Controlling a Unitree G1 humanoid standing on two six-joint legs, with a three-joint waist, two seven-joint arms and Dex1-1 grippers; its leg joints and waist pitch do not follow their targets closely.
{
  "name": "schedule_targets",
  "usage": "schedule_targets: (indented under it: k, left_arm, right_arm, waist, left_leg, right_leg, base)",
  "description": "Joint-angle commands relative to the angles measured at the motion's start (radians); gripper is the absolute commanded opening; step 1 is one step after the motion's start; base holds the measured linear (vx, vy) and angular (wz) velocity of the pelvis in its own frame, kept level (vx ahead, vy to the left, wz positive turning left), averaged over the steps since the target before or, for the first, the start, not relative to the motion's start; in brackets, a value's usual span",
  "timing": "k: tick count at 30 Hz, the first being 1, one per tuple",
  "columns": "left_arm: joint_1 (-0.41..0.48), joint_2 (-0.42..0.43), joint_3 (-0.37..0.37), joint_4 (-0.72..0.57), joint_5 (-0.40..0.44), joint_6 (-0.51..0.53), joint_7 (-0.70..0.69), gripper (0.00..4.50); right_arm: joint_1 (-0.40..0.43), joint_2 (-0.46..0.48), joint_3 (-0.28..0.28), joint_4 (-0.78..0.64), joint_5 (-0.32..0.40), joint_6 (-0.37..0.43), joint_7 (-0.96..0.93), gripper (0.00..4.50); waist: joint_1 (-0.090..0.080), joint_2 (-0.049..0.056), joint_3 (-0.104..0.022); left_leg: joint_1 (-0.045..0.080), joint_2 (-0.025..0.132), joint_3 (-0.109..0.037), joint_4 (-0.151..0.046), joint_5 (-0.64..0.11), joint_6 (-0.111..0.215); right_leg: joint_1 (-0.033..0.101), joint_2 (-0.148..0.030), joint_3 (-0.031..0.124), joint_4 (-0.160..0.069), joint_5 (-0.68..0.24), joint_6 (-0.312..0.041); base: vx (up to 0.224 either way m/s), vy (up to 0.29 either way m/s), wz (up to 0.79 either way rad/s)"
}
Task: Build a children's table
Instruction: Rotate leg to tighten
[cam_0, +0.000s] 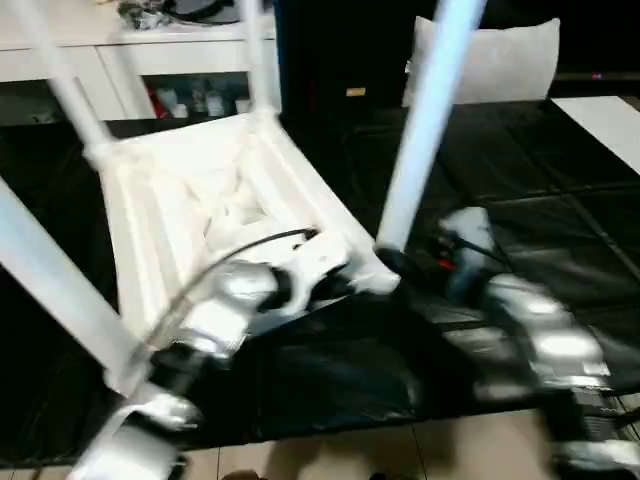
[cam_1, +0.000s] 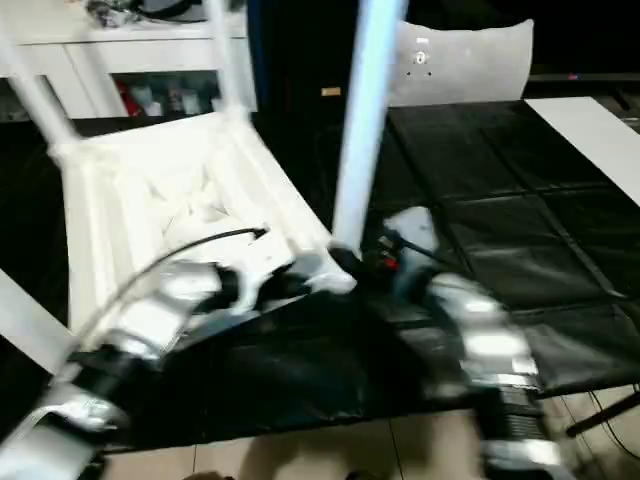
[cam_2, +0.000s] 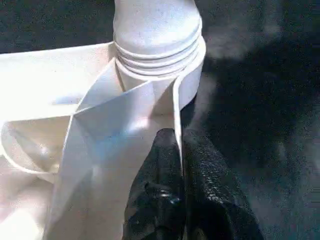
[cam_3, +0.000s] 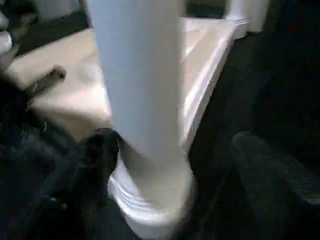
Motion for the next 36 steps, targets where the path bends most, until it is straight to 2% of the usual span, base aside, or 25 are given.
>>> schedule_targets:
  k: [1,3,6,7,8,9,12,13,15,18,19,27,28,31,34,35,36]
  left_arm:
    - [0.0,0.022,-0.047,-0.008,-0.003,-0.063,-0.101,0.0]
    - [0.001,0.047,-0.065,-0.005,-0.004,-0.086,-0.152,0.0]
    - [-0.004,0.092,-0.099,0.013,-0.008,-0.162,-0.252,0.0]
    - [-0.005,0.101,-0.106,0.015,-0.015,-0.177,-0.289,0.0]
    - [-0.006,0.109,-0.112,0.017,-0.02,-0.19,-0.319,0.0]
    - [-0.009,0.116,-0.119,0.018,-0.021,-0.204,-0.342,0.0]
    - [-0.019,0.126,-0.133,0.024,-0.02,-0.231,-0.388,0.0]
    - [-0.025,0.128,-0.138,0.029,-0.022,-0.241,-0.404,0.0]
    - [-0.033,0.131,-0.146,0.038,-0.021,-0.258,-0.421,0.0]
    - [-0.041,0.13,-0.149,0.052,-0.019,-0.276,-0.435,0.0]
    - [-0.042,0.129,-0.15,0.055,-0.018,-0.279,-0.437,0.0]
    - [-0.051,0.128,-0.148,0.083,-0.013,-0.299,-0.44,0.0]
    - [-0.05,0.129,-0.148,0.083,-0.013,-0.299,-0.44,0.0]
    - [-0.046,0.132,-0.146,0.089,-0.015,-0.299,-0.438,0.0]
    - [-0.037,0.127,-0.127,0.082,-0.028,-0.267,-0.419,0.0]
    - [-0.033,0.117,-0.11,0.072,-0.028,-0.228,-0.375,0.0]
    - [-0.033,0.116,-0.107,0.07,-0.027,-0.221,-0.367,0.0]
  right_arm:
    - [0.008,-0.03,0.038,-0.026,0.01,-0.043,0.099,4.01]
    - [0.014,-0.059,0.055,-0.03,0.023,-0.045,0.173,4.01]
    - [0.008,-0.088,0.078,-0.021,0.056,-0.035,0.289,4.01]
    - [0.003,-0.093,0.084,-0.014,0.064,-0.031,0.319,4.01]
    - [-0.003,-0.096,0.09,-0.007,0.069,-0.028,0.343,3.84]
    - [-0.01,-0.097,0.095,0.003,0.073,-0.026,0.362,3.73]
    - [-0.03,-0.103,0.116,0.022,0.084,-0.014,0.418,3.61]
    - [-0.038,-0.105,0.128,0.028,0.087,-0.004,0.443,3.45]
    - [-0.049,-0.107,0.144,0.037,0.089,0.007,0.474,3.23]
    - [-0.058,-0.106,0.16,0.049,0.09,0.013,0.505,3.12]
    - [-0.06,-0.106,0.168,0.05,0.088,0.014,0.513,2.86]
    - [-0.063,-0.112,0.183,0.049,0.094,0.042,0.545,2.35]
    - [-0.062,-0.112,0.182,0.049,0.095,0.044,0.546,2.14]
    - [-0.057,-0.111,0.179,0.046,0.103,0.057,0.549,2.05]
    - [-0.039,-0.1,0.171,0.018,0.12,0.093,0.52,2.03]
    - [-0.026,-0.083,0.162,-0.008,0.129,0.123,0.481,2.01]
    - [-0.024,-0.08,0.161,-0.013,0.13,0.129,0.474,2.01]
  waist:
    - [0.004,-0.002,-0.068]
    - [0.005,-0.001,-0.066]
    - [0.012,-0.001,-0.067]
    - [0.013,-0.008,-0.067]
    - [0.019,-0.004,-0.068]
    - [0.024,-0.009,-0.069]
    - [0.031,-0.006,-0.07]
    - [0.032,-0.013,-0.07]
    - [0.039,-0.01,-0.071]
    - [0.048,-0.012,-0.071]
    - [0.048,-0.014,-0.071]
    - [0.05,-0.016,-0.073]
    - [0.05,-0.016,-0.073]
    - [0.051,-0.016,-0.073]
    - [0.051,-0.015,-0.073]
    - [0.052,-0.012,-0.073]
    - [0.051,-0.014,-0.072]
  left_leg:
    - [0.003,0.018,0.001,-0.062,-0.213,0.072]
    - [0.008,0.021,0.002,-0.063,-0.24,0.069]
    - [0.006,0.023,0.001,-0.063,-0.243,0.071]
    - [0.008,0.023,0.002,-0.063,-0.244,0.071]
    - [0.008,0.025,0.002,-0.063,-0.237,0.068]
    - [0.01,0.026,0.002,-0.062,-0.232,0.068]
    - [0.011,0.029,0.003,-0.063,-0.225,0.06]
    - [0.01,0.028,0.004,-0.063,-0.223,0.062]
    - [0.009,0.028,0.003,-0.062,-0.209,0.062]
    - [0.01,0.028,0.004,-0.061,-0.204,0.057]
    - [0.009,0.026,0.005,-0.06,-0.201,0.058]
    - [0.007,0.027,0.003,-0.06,-0.183,0.055]
    - [0.007,0.027,0.003,-0.06,-0.182,0.054]
    - [0.007,0.027,0.004,-0.06,-0.181,0.054]
    - [0.006,0.027,0.003,-0.06,-0.175,0.055]
    - [0.007,0.027,0.003,-0.06,-0.177,0.054]
    - [0.006,0.027,0.003,-0.061,-0.176,0.05]
  right_leg:
    - [0.066,-0.051,0.042,-0.072,-0.319,-0.168]
    - [0.062,-0.05,0.044,-0.073,-0.325,-0.173]
    - [0.064,-0.051,0.043,-0.069,-0.325,-0.18]
    - [0.062,-0.051,0.043,-0.071,-0.33,-0.18]
    - [0.062,-0.052,0.044,-0.067,-0.326,-0.184]
    - [0.061,-0.054,0.044,-0.065,-0.326,-0.188]
    - [0.06,-0.054,0.046,-0.061,-0.3,-0.199]
    - [0.061,-0.054,0.046,-0.061,-0.298,-0.199]
    - [0.062,-0.056,0.047,-0.058,-0.299,-0.197]
    - [0.061,-0.059,0.048,-0.059,-0.314,-0.189]
    - [0.062,-0.058,0.047,-0.059,-0.315,-0.188]
    - [0.063,-0.058,0.047,-0.058,-0.314,-0.179]
    - [0.063,-0.058,0.047,-0.057,-0.315,-0.179]
    - [0.063,-0.058,0.046,-0.058,-0.318,-0.176]
    - [0.063,-0.057,0.047,-0.056,-0.312,-0.177]
    - [0.062,-0.058,0.046,-0.057,-0.313,-0.178]
    - [0.063,-0.056,0.047,-0.057,-0.31,-0.175]
  base:
    - [0.0,0.0,0.0]
    - [0.0,0.0,0.0]
    - [0.0,0.0,0.0]
    - [0.0,0.0,0.0]
    - [0.0,0.0,0.0]
    - [0.0,0.0,0.0]
    - [0.0,0.0,0.0]
    - [0.0,0.0,0.0]
    - [0.0,0.0,0.0]
    - [0.0,0.0,0.0]
    - [0.0,0.0,0.0]
    - [0.0,0.0,0.0]
    - [0.0,0.0,0.0]
    - [0.0,0.0,0.0]
    - [0.0,0.0,0.0]
    - [0.0,0.0,0.0]
    - [0.0,0.0,0.0]
